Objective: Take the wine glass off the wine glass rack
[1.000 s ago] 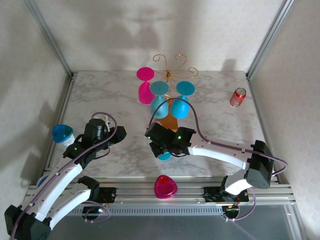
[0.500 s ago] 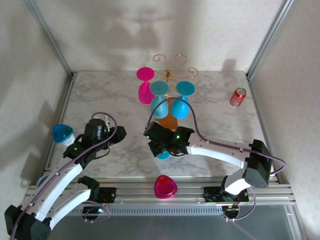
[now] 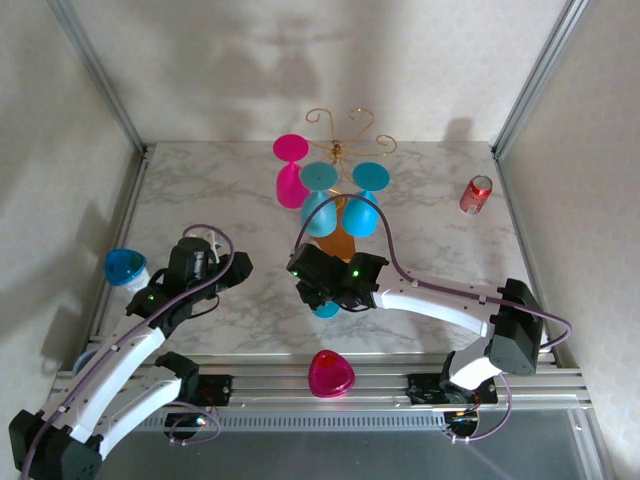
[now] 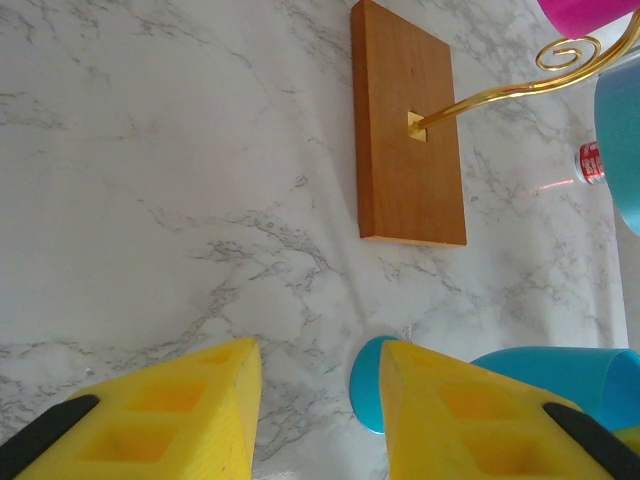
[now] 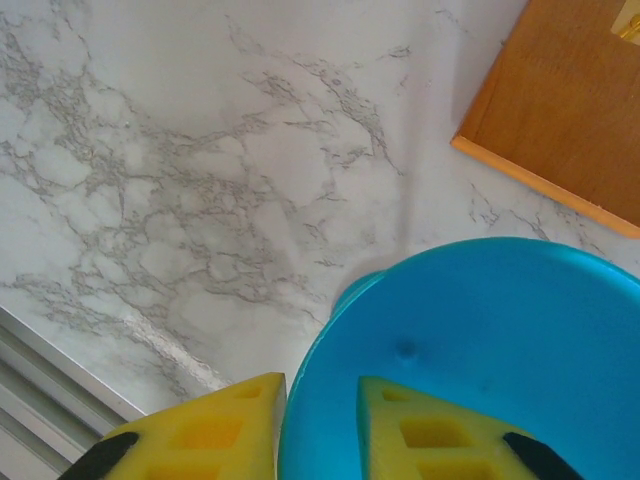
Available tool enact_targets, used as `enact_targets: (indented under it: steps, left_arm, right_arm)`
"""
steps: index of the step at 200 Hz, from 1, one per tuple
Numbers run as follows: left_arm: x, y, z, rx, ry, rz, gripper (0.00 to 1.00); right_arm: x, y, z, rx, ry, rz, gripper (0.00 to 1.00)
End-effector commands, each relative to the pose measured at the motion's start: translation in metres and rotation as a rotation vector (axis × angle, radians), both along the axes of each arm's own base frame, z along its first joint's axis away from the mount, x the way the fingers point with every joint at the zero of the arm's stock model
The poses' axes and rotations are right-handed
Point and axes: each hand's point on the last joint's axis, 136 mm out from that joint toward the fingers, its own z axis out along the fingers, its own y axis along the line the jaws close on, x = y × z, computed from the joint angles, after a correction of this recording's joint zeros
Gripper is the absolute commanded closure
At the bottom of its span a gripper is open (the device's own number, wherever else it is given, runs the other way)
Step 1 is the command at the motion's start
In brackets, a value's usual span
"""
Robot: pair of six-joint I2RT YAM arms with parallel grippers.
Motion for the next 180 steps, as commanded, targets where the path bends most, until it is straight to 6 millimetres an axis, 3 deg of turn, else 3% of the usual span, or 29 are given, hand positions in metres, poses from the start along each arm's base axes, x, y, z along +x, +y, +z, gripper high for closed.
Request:
enact_targets:
  steps: [1, 115, 155, 180]
  left_arm:
    - [0.002, 0.001, 0.005, 0.019, -0.032, -0.001, 0.64]
    - [0.004, -0.002, 0.011, 0.007, -0.049, -0.012, 0.64]
    - [0.004, -0.015, 0.037, -0.027, -0.094, -0.081, 0.63]
    - [0.003, -0.02, 0.056, -0.029, -0.14, -0.114, 0.62]
  right_arm:
    - [0.006, -0.001, 0.012, 0.014, -0.026, -0.024, 0.73]
    - [0.003, -0.009, 0.078, 0.17, -0.086, -0.029, 0.63]
    - [-0.007, -0.024, 0.114, 0.282, -0.085, -0.053, 0.62]
    - [-0.014, -0.047, 0.139, 0.361, -0.096, -0.089, 0.6]
